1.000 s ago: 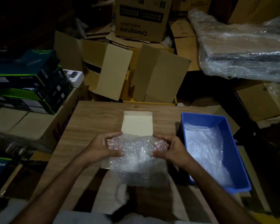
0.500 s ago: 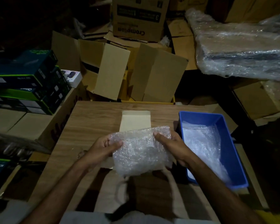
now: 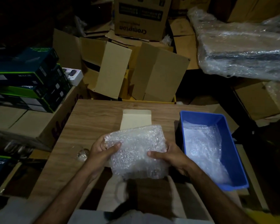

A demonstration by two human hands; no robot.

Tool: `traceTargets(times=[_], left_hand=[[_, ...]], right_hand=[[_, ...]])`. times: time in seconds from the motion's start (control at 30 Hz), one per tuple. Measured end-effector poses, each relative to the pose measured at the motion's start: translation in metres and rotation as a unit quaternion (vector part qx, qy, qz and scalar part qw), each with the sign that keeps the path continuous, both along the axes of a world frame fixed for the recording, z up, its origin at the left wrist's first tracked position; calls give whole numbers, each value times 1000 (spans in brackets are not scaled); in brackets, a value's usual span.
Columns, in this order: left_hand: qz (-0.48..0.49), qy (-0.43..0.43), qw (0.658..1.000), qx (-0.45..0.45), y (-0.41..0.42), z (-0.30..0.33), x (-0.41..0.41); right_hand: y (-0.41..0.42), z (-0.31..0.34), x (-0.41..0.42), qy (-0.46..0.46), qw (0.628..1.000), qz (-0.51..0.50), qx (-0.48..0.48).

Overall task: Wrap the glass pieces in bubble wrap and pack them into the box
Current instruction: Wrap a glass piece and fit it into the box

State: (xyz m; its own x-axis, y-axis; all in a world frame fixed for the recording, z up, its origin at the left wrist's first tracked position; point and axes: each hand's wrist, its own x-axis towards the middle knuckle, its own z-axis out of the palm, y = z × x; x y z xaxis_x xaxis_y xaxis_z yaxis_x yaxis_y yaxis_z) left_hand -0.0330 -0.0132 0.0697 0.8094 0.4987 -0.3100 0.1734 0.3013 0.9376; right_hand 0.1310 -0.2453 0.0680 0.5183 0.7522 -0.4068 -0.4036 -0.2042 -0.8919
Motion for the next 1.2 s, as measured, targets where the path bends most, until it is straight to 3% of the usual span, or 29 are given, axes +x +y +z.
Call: traceTargets(times=[0.1, 0.2, 0.27, 0.33, 0.43, 0.47, 0.53, 0.6, 0.7, 0.8, 0.87, 1.03, 1.13, 1.2], left_hand=[[-106, 42, 993, -2, 19, 10, -10], [-303, 86, 949, 17, 39, 28, -13], [-366, 98, 924, 55, 34, 39, -1], [-347, 77, 930, 97, 21, 47, 12], [-240, 36, 968, 71, 5, 48, 20], [-208, 27, 976, 62, 1, 45, 18], [-151, 13, 987, 59, -8, 39, 13], [-96, 6, 993, 67, -19, 32, 11], [-17, 15, 993, 117, -29, 23, 8], [-40, 3, 990, 134, -29, 15, 2], [-61, 3, 991, 118, -22, 11, -1], [-163, 21, 982, 92, -8, 17, -7], [-190, 99, 960, 182, -7, 24, -2], [-189, 142, 922, 306, -7, 28, 6]], right_hand=[[-2, 5, 11, -12, 1000, -5, 11], [-1, 18, 21, -21, 998, 58, 25], [5, 29, 25, -16, 993, 111, 34], [9, 35, 27, 42, 991, 107, 75], [6, 22, 21, 266, 944, -6, 195], [4, 15, 13, 303, 929, -29, 212], [3, 3, -10, 304, 935, -26, 182], [5, -5, -28, 266, 957, 4, 117], [14, -2, -34, 140, 983, -13, 115], [19, -2, -33, 24, 989, -134, 50], [14, -6, -33, -6, 985, -156, 74], [-2, -11, -22, -167, 984, -38, 41], [-2, -5, -19, -263, 964, 32, -38], [3, 1, -16, -289, 954, 52, -64]])
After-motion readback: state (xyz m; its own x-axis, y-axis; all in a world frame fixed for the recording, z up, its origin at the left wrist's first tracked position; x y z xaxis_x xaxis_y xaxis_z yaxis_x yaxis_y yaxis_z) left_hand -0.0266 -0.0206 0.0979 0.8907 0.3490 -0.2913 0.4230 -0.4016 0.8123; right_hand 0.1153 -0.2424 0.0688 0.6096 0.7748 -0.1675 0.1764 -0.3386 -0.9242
